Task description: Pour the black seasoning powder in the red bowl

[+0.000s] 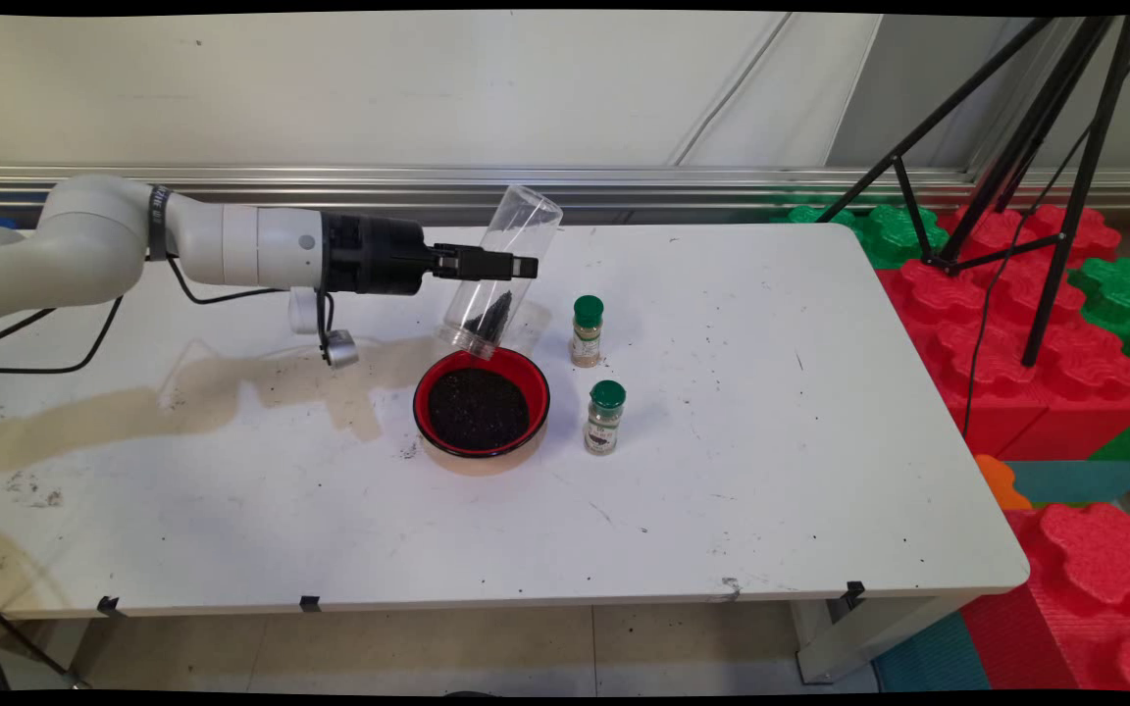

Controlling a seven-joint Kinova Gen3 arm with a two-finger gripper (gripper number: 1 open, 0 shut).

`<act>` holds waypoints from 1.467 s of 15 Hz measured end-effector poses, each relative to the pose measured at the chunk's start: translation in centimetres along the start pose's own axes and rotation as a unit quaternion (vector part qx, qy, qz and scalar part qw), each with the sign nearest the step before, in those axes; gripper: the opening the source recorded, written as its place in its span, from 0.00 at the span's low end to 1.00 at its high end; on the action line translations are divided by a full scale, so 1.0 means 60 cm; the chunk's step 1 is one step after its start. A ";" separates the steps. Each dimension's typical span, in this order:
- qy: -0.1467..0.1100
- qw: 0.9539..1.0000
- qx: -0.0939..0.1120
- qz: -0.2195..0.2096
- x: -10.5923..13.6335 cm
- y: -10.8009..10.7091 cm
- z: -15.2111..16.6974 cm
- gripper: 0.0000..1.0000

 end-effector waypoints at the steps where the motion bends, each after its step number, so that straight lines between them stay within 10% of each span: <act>1: -0.002 1.000 0.001 0.004 0.001 -0.002 -0.002 0.00; 22: -0.028 0.998 0.014 0.047 0.023 -0.009 -0.026 0.00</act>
